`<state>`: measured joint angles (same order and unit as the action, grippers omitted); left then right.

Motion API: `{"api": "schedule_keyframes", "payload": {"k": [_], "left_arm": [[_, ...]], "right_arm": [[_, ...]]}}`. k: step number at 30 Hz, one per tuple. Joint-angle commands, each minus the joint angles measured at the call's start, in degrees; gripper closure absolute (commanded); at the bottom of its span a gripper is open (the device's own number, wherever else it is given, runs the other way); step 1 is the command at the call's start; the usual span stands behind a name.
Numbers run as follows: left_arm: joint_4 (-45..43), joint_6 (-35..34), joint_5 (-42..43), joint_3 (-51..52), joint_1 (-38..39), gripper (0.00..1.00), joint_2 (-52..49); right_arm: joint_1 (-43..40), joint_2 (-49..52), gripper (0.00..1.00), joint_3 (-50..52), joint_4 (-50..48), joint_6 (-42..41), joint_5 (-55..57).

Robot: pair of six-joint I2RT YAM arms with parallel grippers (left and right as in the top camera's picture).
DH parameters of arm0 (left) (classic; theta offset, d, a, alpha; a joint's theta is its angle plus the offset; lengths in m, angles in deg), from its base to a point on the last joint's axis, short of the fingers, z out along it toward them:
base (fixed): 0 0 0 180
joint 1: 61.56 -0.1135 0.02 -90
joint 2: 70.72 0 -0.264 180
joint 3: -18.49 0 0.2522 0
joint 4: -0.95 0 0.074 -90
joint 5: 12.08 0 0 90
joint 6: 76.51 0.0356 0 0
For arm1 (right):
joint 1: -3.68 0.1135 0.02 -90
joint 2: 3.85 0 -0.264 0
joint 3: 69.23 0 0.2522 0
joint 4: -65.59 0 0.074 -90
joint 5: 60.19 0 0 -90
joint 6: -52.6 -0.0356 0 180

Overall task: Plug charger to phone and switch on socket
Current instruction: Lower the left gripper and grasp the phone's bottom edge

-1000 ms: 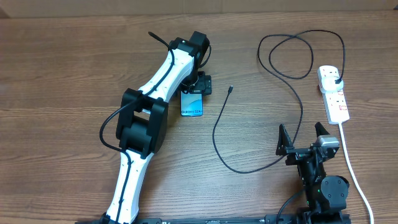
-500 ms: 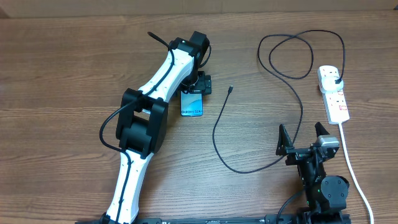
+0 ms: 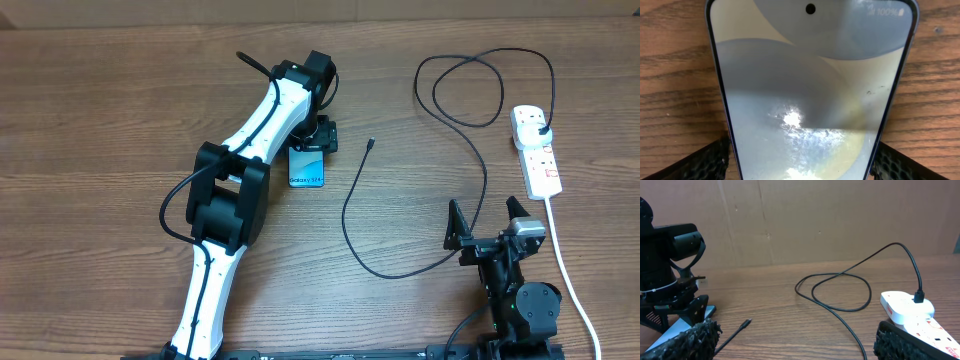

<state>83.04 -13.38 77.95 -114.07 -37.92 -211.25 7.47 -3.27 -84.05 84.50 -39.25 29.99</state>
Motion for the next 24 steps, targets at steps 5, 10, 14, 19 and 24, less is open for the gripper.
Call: {"api": "schedule_keyframes", "payload": {"k": [5, 10, 14, 19, 24], "left_arm": [[0.63, -0.61, 1.27, 2.43, 0.13, 0.19, -2.62], [0.68, -0.59, 1.29, 2.4, 0.13, 0.19, -2.62], [0.68, -0.59, 1.55, 2.38, 0.04, 0.18, -2.6], [3.04, -0.57, 1.92, -0.11, -0.81, 0.18, -2.6], [9.6, -0.55, 4.74, -6.95, -1.66, 0.34, -2.6]], "right_arm": [[-0.07, -0.42, 0.0, 0.61, -0.33, 0.2, -0.31], [-0.07, -0.42, 0.0, 0.61, -0.33, 0.2, -0.31], [-0.07, -0.42, 0.0, 0.61, -0.33, 0.2, -0.31], [-0.07, -0.42, 0.0, 0.61, -0.35, 0.2, -0.31], [-0.07, -0.42, 0.0, 0.61, -0.33, 0.2, -0.31]]}}
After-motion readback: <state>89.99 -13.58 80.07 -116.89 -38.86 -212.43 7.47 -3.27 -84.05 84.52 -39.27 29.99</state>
